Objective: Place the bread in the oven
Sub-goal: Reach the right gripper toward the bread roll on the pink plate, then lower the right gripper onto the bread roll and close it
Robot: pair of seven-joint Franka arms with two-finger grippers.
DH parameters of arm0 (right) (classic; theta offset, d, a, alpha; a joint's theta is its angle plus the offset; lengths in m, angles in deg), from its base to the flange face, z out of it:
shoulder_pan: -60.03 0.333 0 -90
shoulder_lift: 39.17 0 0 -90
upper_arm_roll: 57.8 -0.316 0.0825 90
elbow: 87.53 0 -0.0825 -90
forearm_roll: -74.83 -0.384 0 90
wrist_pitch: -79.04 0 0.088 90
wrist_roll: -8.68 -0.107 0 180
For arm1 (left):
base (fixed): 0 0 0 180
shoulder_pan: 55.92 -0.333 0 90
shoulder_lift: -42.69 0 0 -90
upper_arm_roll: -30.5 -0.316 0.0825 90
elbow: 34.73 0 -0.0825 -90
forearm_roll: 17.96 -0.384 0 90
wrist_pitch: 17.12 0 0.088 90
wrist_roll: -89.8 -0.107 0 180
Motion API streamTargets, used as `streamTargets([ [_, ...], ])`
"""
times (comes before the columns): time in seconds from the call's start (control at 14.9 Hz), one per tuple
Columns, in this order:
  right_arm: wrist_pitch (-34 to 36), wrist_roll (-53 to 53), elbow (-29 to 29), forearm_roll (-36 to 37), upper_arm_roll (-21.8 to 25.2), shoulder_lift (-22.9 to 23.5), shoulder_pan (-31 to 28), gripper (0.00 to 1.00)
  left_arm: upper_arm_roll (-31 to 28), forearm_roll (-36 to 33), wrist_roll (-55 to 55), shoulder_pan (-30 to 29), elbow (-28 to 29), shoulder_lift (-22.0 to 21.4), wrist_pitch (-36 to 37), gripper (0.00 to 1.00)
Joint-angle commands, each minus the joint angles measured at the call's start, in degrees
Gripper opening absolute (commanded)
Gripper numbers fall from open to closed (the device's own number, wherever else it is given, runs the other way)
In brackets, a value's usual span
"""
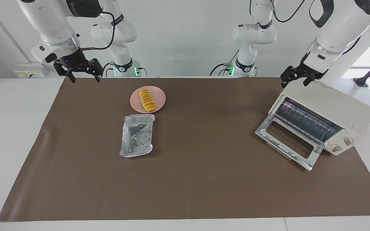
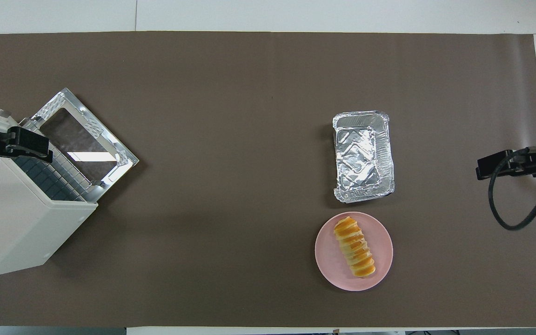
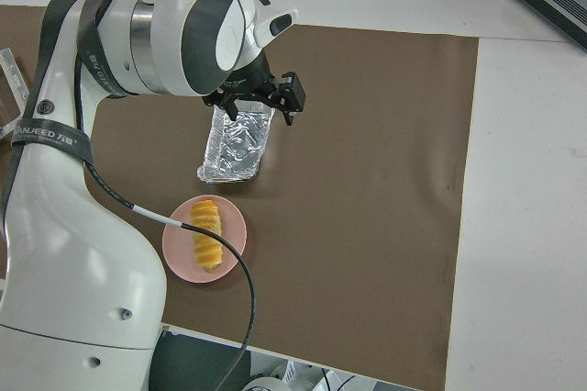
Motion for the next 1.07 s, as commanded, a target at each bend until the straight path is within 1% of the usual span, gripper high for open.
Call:
streamTargets([
  [0.0, 0.0, 0.8, 1.7, 0.0, -0.4, -1.3, -0.7, 1.0, 0.2, -0.8, -0.6, -0.2, 1.0, -1.1, -1.4, 1.0],
  [0.27, -0.6, 0.6, 3.5, -0.8, -0.6, -2.2, -0.1, 1.0, 0.2, -0.8, -0.7, -0.2, 1.0, -1.0, -1.4, 1.0],
  [0.4, -2.4, -0.2, 6.1, -3.3, -1.2, -2.7, 0.3, 1.0, 0.2, -0.8, -0.7, -0.4, 1.0, -1.0, -1.5, 1.0],
  [0.54, -5.3, -3.8, 10.0, -4.2, -1.8, -3.5, 3.4, 1.0, 0.2, -0.8, -0.7, -0.5, 1.0, -1.0, -1.8, 1.0],
  [0.74, -10.2, -12.0, 17.1, -4.7, -1.9, -4.9, 9.9, 1.0, 0.2, -0.8, -0.6, -0.6, 1.1, -1.1, -1.8, 1.0],
  [0.87, -12.2, -14.8, 22.0, -10.5, -1.9, -4.9, 12.7, 1.0, 0.4, -0.8, -0.6, -0.5, 1.1, -1.1, -1.8, 1.0],
  [0.94, -15.2, -14.9, 25.5, -12.4, -1.9, -5.2, 13.7, 1.0, 0.2, -0.8, -0.6, -0.5, 1.2, -1.1, -1.8, 1.0],
  [1.0, -18.2, -14.9, 28.8, -12.8, -1.9, -5.6, 15.2, 1.0, 0.2, -0.8, -0.6, -0.4, 1.2, -1.1, -1.8, 1.0],
])
